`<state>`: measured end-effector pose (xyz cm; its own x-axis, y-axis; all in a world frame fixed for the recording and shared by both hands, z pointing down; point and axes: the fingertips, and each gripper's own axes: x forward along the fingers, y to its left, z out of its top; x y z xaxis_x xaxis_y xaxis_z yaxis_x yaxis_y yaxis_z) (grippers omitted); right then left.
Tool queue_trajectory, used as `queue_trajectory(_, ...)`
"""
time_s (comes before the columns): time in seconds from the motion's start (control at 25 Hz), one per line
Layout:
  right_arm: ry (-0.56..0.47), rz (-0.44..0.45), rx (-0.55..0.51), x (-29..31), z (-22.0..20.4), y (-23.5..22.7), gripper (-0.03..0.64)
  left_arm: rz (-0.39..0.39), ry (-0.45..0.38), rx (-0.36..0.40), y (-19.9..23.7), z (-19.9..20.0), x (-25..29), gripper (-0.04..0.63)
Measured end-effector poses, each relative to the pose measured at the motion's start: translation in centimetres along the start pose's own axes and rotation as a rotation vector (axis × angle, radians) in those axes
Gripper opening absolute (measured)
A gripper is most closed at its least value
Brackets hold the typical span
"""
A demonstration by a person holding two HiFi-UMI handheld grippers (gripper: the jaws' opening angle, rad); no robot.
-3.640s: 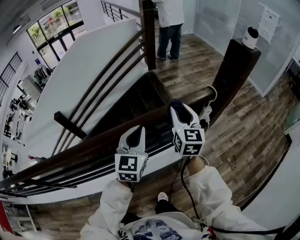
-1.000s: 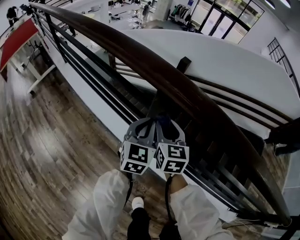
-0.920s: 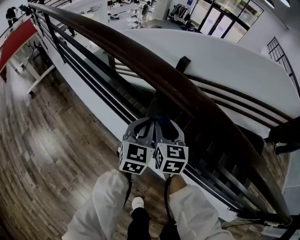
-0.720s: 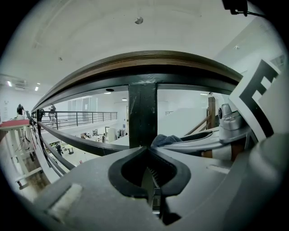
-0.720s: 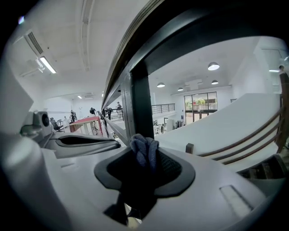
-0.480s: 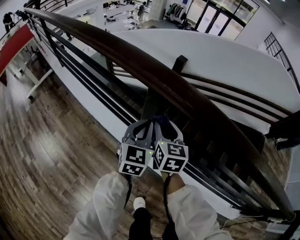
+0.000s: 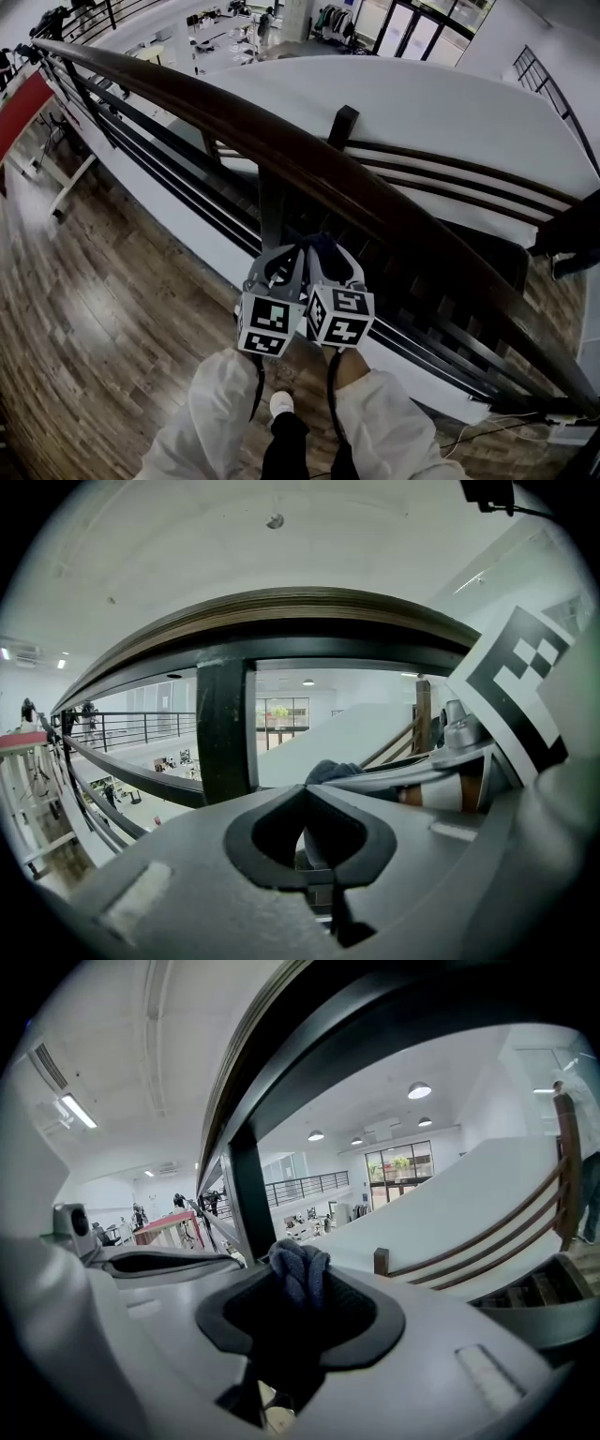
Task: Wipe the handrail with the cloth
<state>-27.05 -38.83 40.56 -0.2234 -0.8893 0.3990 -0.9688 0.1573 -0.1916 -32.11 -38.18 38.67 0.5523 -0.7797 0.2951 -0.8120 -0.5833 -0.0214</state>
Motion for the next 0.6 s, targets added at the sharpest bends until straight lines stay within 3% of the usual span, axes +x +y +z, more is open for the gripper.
queue_trajectory(0.6,-0.019,-0.074,0.022,-7.2,-1.6,-6.7,0.141,-0.095,0.022,0.05,-9.5,0.6,0.2,0.0)
